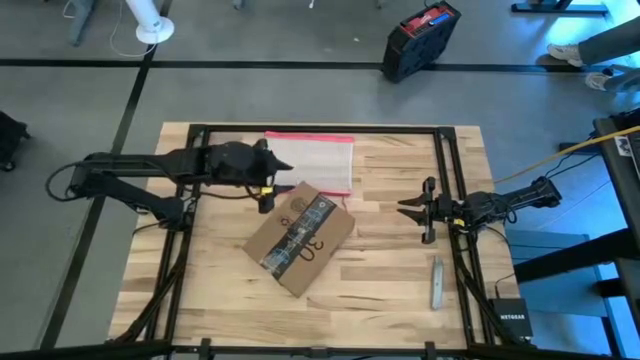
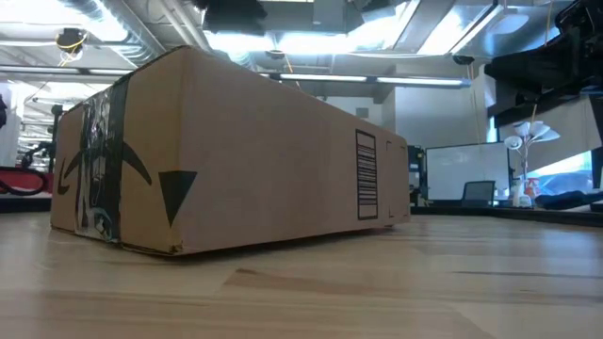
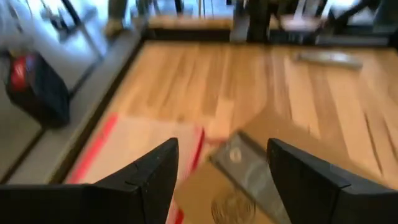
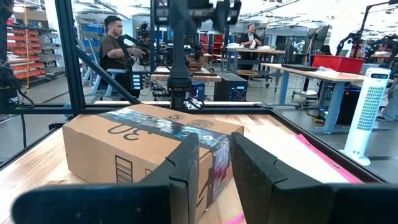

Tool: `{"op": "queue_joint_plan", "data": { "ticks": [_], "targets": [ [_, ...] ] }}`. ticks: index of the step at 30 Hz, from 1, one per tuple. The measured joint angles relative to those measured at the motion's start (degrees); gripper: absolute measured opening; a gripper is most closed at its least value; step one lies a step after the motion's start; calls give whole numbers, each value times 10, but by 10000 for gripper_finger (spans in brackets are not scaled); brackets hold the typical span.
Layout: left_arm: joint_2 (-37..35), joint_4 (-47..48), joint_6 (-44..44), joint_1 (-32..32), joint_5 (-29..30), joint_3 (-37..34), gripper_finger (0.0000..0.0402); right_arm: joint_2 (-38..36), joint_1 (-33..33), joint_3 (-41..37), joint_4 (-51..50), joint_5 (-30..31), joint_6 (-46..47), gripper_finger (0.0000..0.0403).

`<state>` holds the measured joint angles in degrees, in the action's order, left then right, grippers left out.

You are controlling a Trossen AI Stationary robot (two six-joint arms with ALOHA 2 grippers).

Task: Unpack boxes
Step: Open the cardboard box using the gray cutter

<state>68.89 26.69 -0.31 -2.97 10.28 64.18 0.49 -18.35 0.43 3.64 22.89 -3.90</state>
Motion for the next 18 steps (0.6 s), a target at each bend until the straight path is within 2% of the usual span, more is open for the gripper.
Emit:
{"op": "queue_joint_plan", "data": {
  "ticks": [6,9,13,18],
  "targets": [
    [48,69,29,18,0,0,235,0,0,0,0,0,0,83],
    [71,63,40,33,0,-15,235,0,0,0,0,0,0,83],
    [86,-5,48,56,0,-77,235,0,0,0,2,0,7,83],
    [83,-153,66,79,11,-182,235,0,0,0,27,10,-18,83]
  ]
}}
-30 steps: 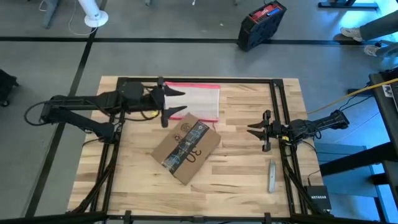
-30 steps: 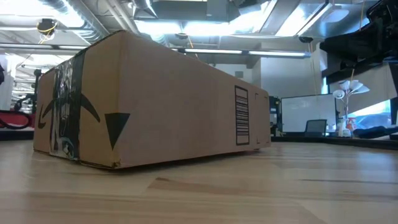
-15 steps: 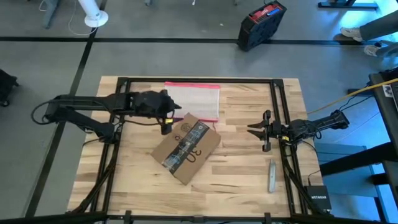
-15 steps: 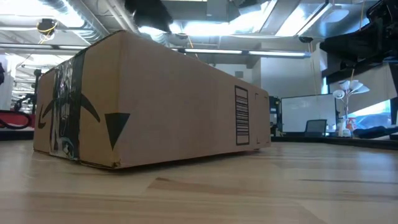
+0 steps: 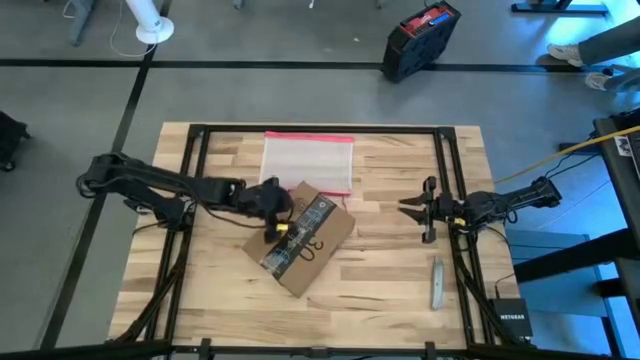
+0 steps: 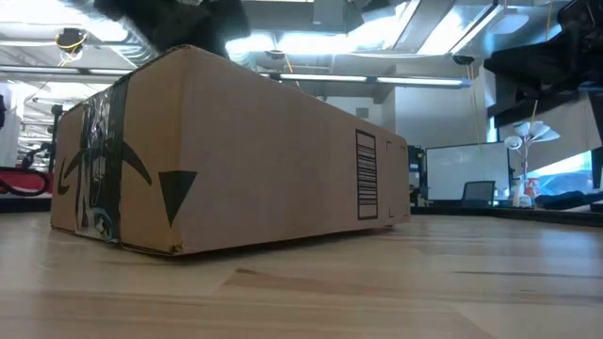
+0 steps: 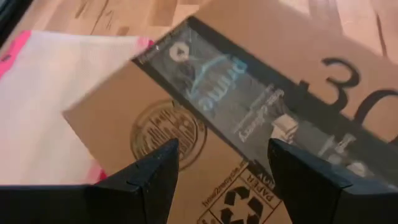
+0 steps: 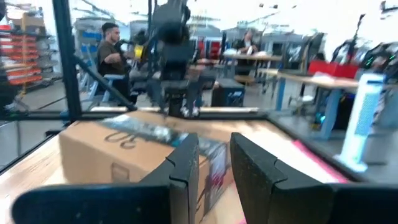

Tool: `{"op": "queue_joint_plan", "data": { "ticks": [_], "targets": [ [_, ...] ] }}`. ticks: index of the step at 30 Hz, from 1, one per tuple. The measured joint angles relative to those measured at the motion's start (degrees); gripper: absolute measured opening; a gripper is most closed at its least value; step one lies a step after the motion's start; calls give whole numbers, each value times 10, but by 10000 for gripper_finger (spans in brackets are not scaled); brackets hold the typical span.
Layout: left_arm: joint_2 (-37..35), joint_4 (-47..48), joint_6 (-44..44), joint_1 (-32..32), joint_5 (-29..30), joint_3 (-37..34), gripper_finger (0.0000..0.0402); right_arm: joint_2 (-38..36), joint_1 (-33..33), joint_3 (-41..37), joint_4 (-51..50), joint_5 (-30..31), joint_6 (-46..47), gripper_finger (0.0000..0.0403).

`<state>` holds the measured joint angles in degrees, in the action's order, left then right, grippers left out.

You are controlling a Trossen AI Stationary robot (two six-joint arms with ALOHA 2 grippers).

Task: Unpack boxes
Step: Open the cardboard box using the gray cutter

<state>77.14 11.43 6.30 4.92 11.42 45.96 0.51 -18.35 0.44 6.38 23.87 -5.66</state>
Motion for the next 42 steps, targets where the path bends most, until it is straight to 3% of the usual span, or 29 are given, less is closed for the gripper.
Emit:
{"op": "queue_joint_plan", "data": {
  "ticks": [5,8,12,19,24,31,35,42],
  "targets": [
    [-1,-192,9,18,11,-98,235,0,0,0,83,21,-50,87],
    [-1,-287,18,23,15,-147,235,0,0,0,148,11,-79,109],
    [-1,-348,25,26,16,-190,235,5,0,0,210,1,-97,167],
    [-2,-381,25,32,17,-212,235,53,0,0,231,-14,-65,285],
    [-3,-403,5,39,13,-213,235,137,0,9,210,-14,-7,309],
    [-3,-438,-34,40,14,-209,235,341,0,102,186,-12,11,284],
    [-3,-443,-35,43,3,-199,235,452,0,209,84,-30,15,272],
    [-3,-442,-42,72,-14,-187,235,648,0,421,-248,-60,112,258]
  ]
}}
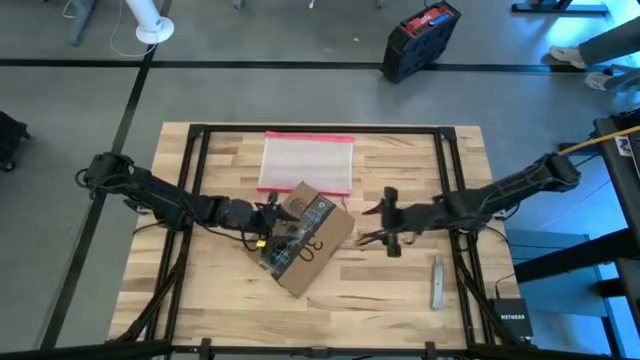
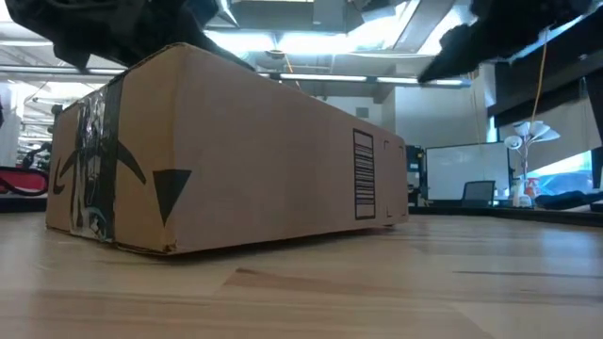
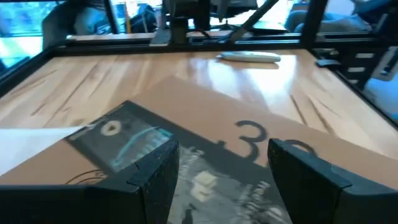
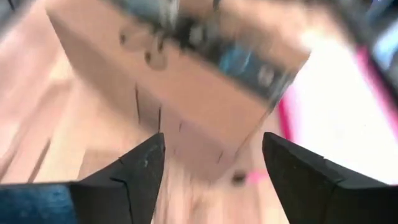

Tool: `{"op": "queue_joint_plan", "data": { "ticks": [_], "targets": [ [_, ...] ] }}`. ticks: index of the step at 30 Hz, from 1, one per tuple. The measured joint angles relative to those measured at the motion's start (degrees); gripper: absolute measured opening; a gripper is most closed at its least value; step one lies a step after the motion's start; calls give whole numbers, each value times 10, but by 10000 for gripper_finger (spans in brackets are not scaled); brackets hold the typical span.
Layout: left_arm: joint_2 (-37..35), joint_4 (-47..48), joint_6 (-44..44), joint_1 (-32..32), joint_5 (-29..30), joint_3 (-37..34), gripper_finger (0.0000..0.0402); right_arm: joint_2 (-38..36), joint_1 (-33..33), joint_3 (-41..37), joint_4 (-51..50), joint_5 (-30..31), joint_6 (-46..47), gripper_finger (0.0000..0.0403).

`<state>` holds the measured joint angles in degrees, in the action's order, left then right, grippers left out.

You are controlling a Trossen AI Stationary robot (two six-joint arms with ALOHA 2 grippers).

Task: Unpack boxes
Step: Open the cardboard box using the gray cutter

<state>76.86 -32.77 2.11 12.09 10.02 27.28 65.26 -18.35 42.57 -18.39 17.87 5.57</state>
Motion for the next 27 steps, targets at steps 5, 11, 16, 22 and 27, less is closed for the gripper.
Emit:
{"op": "queue_joint_plan", "data": {
  "ticks": [5,11,16,22,27],
  "targets": [
    [0,4,2,18,0,0,235,100,0,90,-178,-29,125,247],
    [0,5,4,33,0,0,235,145,-3,99,-284,-135,283,235],
    [0,5,4,38,0,0,235,144,-44,81,-354,-136,441,226],
    [0,9,1,42,0,0,235,142,-138,78,-401,-132,630,221],
    [0,9,-17,42,0,0,235,142,-224,78,-409,-115,796,221]
  ]
}}
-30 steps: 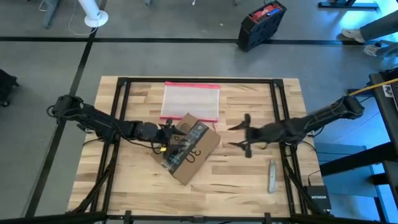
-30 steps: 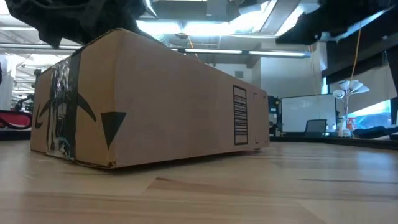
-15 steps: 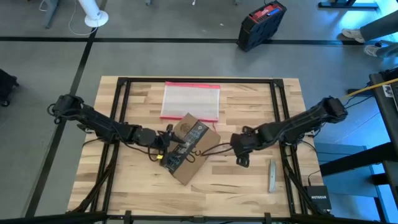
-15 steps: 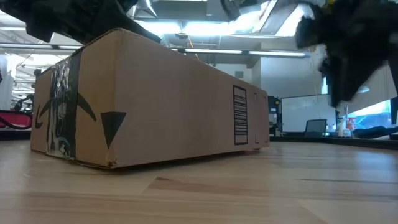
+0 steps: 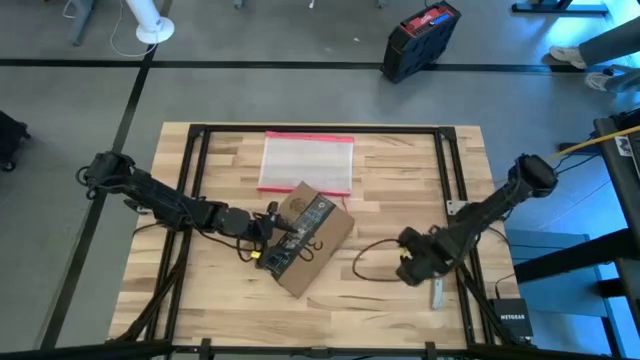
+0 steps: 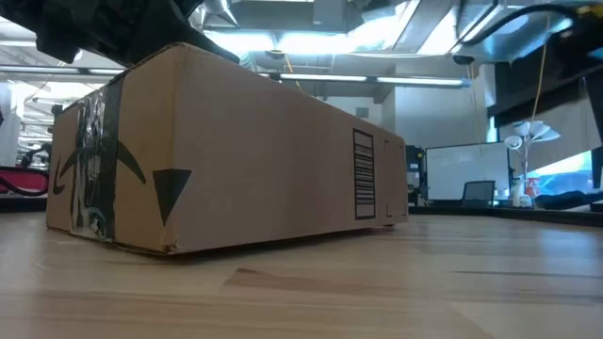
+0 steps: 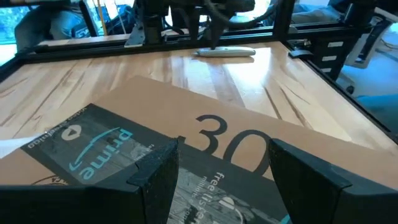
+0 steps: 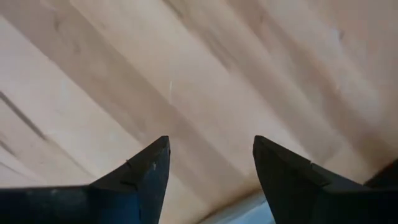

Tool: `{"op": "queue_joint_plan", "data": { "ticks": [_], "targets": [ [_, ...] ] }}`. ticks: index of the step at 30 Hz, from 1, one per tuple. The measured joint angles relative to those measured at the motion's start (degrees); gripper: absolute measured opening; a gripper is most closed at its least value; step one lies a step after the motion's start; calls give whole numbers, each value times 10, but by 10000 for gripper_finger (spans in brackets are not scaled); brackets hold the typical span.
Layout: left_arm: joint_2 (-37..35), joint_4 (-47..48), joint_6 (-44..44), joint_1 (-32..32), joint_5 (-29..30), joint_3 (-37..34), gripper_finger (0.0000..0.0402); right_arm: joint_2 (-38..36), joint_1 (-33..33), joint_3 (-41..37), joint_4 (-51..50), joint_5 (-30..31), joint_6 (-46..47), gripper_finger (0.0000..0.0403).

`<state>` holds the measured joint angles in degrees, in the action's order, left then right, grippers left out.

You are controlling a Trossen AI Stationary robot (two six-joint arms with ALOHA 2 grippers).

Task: Unpack boxes
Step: Open the cardboard box using the gray cutter

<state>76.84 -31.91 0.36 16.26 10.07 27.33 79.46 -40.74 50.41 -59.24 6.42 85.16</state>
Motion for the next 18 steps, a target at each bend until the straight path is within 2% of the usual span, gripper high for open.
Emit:
{"op": "queue_joint_plan", "data": {
  "ticks": [6,11,16,18],
  "targets": [
    [0,-1,-24,0,0,0,235,3,-96,0,-8,18,190,220],
    [0,-1,-37,0,-2,0,235,8,-158,-16,2,9,327,220],
    [0,-1,-53,0,-11,0,235,35,-170,-33,25,-75,361,220],
    [0,0,-57,0,-11,0,235,49,-170,-34,27,-87,361,220]
  ]
}}
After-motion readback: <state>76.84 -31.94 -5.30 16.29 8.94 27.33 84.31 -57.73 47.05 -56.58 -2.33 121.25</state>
